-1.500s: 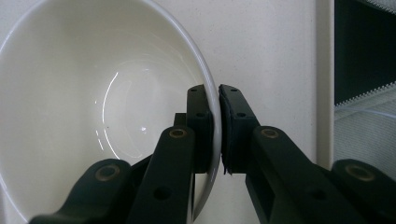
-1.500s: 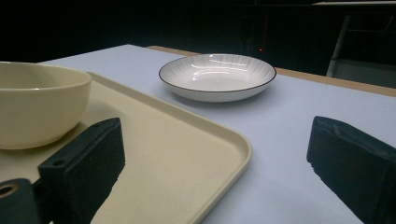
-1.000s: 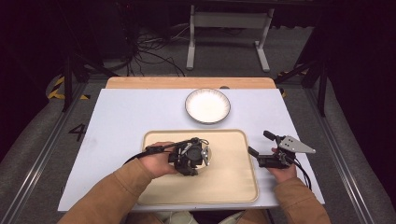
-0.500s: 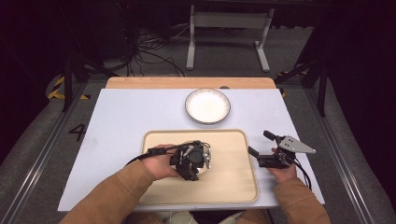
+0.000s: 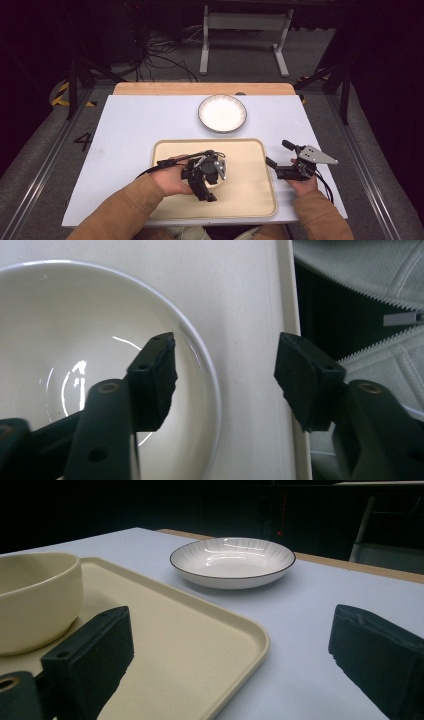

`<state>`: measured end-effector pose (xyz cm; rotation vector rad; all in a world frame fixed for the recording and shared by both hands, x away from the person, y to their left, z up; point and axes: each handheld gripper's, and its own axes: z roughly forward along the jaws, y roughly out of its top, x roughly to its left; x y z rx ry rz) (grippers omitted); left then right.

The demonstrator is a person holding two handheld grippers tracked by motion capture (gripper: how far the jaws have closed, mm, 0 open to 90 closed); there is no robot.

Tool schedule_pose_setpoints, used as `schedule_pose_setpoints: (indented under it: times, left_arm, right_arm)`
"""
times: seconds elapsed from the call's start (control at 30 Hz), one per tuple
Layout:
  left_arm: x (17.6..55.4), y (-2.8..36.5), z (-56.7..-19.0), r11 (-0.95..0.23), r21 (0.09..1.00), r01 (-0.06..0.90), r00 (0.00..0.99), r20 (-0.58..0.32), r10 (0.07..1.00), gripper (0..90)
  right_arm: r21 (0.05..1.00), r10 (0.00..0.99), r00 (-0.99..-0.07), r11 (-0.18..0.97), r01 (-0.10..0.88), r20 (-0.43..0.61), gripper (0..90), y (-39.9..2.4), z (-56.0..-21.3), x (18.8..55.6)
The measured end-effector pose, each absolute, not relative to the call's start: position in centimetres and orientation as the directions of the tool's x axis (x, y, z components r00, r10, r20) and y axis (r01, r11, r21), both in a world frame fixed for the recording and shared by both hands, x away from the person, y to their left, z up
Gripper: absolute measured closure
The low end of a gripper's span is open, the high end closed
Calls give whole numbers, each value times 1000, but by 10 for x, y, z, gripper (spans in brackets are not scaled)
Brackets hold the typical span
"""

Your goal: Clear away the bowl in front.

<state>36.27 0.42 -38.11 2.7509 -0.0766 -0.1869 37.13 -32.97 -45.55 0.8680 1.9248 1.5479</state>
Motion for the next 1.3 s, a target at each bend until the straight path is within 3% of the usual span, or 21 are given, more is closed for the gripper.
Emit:
schedule_pose_setpoints:
  times: [0.67,1.3]
  left_arm:
    - [361,45,-358,-793,606,60,997,-74,19,402]
    - [360,94,-347,-646,746,162,984,-77,158,392]
  right_arm:
    - [977,750,-662,138,160,2,43,-330,-455,371]
    - [977,751,-660,137,161,3,42,-330,-455,371]
